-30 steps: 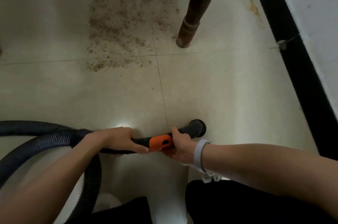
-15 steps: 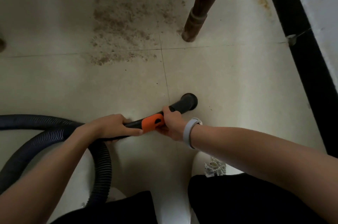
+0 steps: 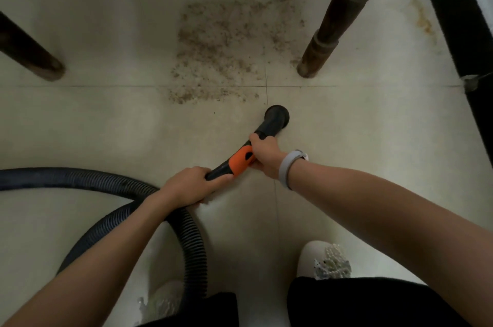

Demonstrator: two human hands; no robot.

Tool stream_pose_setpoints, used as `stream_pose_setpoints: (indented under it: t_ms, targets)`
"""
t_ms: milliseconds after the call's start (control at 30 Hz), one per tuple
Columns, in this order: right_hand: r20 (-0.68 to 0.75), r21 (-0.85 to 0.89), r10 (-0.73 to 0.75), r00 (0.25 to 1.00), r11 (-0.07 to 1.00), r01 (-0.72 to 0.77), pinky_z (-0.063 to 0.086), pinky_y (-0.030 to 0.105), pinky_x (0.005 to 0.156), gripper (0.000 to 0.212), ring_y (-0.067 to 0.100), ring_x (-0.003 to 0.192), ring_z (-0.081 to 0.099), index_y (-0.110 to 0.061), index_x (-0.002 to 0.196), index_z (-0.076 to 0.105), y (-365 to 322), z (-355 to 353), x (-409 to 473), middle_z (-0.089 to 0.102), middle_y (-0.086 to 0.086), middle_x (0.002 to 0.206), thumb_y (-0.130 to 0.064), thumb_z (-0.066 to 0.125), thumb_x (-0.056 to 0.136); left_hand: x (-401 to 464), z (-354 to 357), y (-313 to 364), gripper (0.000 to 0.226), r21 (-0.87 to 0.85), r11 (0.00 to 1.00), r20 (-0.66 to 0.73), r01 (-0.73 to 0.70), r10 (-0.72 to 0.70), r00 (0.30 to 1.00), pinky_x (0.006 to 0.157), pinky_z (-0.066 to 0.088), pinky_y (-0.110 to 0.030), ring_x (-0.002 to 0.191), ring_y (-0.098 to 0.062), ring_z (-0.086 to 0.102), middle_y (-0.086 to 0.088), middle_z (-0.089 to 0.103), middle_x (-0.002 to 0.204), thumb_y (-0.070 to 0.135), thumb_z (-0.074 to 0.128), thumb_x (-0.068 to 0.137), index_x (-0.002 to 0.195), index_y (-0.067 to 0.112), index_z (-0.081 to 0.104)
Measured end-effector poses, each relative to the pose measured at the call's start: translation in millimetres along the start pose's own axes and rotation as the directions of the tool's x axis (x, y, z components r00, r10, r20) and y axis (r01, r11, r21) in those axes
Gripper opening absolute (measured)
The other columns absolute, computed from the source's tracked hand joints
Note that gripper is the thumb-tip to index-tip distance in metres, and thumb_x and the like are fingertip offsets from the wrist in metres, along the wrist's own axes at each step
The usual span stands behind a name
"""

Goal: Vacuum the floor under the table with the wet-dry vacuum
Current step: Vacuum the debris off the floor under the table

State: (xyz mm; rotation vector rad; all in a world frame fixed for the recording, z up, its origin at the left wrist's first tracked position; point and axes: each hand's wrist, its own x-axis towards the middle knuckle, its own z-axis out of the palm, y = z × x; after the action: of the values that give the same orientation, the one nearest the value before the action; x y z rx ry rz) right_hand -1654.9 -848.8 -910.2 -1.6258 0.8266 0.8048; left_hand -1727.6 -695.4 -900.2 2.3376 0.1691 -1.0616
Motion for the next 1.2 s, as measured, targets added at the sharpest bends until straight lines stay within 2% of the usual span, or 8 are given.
stream_pose_setpoints:
  t_ms: [133, 300, 467, 600, 800, 1000, 1100, 1200]
  targets:
    - [0.014, -0.046, -0.019, 1.0, 0.999, 0.02, 0.05, 0.035, 0.075, 0.019, 0.025, 0.089, 0.052, -0.008, 0.104, 0.039, -14.6, 22.8, 4.0, 0.05, 0.007, 0.085, -0.025, 0.043, 0.098, 0.1, -3.6, -11.4, 0.047, -0.044, 0.998, -0.063, 0.043, -0.046, 0.997, 0.051, 0.038, -0.023, 0.054, -0.01, 0.055, 0.007, 0.059, 0.062, 0.067, 0.041, 0.085, 0.085, 0.022, 0.057]
    - [-0.053, -0.088, -0.041, 0.998, 0.995, 0.036, 0.051, 0.043, 0.089, 0.022, 0.026, 0.089, 0.05, -0.009, 0.1, 0.033, -35.5, 35.4, 10.9, 0.043, 0.005, 0.077, -0.028, 0.043, 0.097, 4.8, -16.9, -8.3, 0.05, -0.087, 0.996, -0.09, 0.017, -0.025, 0.996, 0.054, 0.045, -0.023, 0.053, -0.011, 0.059, 0.004, 0.063, 0.063, 0.065, 0.042, 0.087, 0.092, 0.019, 0.06]
    - [0.015, -0.109, -0.032, 0.999, 0.994, 0.033, 0.045, 0.035, 0.073, 0.033, 0.026, 0.095, 0.048, -0.007, 0.123, 0.033, -40.7, 41.4, 16.0, 0.046, 0.01, 0.105, -0.027, 0.041, 0.098, 3.2, -16.6, -15.7, 0.048, -0.102, 0.995, -0.087, 0.023, -0.032, 0.996, 0.05, 0.042, -0.02, 0.052, -0.009, 0.057, 0.004, 0.061, 0.064, 0.066, 0.04, 0.087, 0.088, 0.021, 0.057]
    - [0.074, -0.114, -0.008, 0.997, 0.993, 0.016, 0.045, 0.035, 0.073, 0.036, 0.026, 0.096, 0.049, -0.007, 0.127, 0.034, -35.4, 60.0, 14.7, 0.047, 0.01, 0.108, -0.026, 0.043, 0.098, -6.1, -14.4, -30.1, 0.051, -0.179, 0.982, -0.075, 0.053, -0.067, 0.995, 0.056, 0.044, -0.026, 0.05, -0.013, 0.054, 0.003, 0.057, 0.059, 0.066, 0.041, 0.086, 0.08, 0.017, 0.055]
    - [0.049, -0.14, -0.061, 0.997, 0.988, 0.068, 0.05, 0.039, 0.078, 0.021, 0.025, 0.088, 0.05, -0.009, 0.106, 0.033, -41.3, 76.7, 15.2, 0.045, 0.006, 0.08, -0.025, 0.044, 0.097, -6.5, -20.9, -35.6, 0.051, -0.203, 0.976, -0.112, 0.077, -0.101, 0.988, 0.054, 0.042, -0.025, 0.047, -0.013, 0.053, 0.003, 0.055, 0.055, 0.066, 0.042, 0.086, 0.077, 0.017, 0.053]
    - [0.018, -0.147, -0.093, 0.995, 0.984, 0.095, 0.048, 0.036, 0.072, 0.046, 0.026, 0.092, 0.051, -0.004, 0.134, 0.033, -55.3, 74.5, 23.0, 0.051, 0.013, 0.109, -0.029, 0.043, 0.097, 4.7, -30.3, -23.0, 0.053, -0.123, 0.99, -0.142, 0.065, -0.083, 0.986, 0.053, 0.043, -0.025, 0.053, -0.016, 0.056, 0.001, 0.06, 0.064, 0.069, 0.039, 0.085, 0.079, 0.019, 0.053]
    - [0.037, -0.158, -0.065, 0.997, 0.985, 0.071, 0.048, 0.036, 0.071, 0.045, 0.026, 0.092, 0.051, -0.005, 0.132, 0.032, -46.2, 77.1, 24.8, 0.05, 0.011, 0.103, -0.03, 0.042, 0.097, -3.4, -23.1, -29.8, 0.052, -0.142, 0.987, -0.14, 0.074, -0.094, 0.986, 0.056, 0.046, -0.028, 0.052, -0.015, 0.057, 0.001, 0.061, 0.064, 0.07, 0.039, 0.084, 0.078, 0.02, 0.051]
    - [0.056, -0.16, -0.07, 0.996, 0.984, 0.078, 0.048, 0.036, 0.073, 0.027, 0.025, 0.09, 0.051, -0.01, 0.112, 0.029, -34.4, 85.7, 20.2, 0.046, 0.005, 0.083, -0.028, 0.043, 0.097, -14.6, -17.1, -42.3, 0.052, -0.151, 0.984, -0.149, 0.094, -0.117, 0.982, 0.057, 0.048, -0.03, 0.05, -0.015, 0.058, 0.001, 0.06, 0.063, 0.07, 0.039, 0.084, 0.077, 0.02, 0.051]
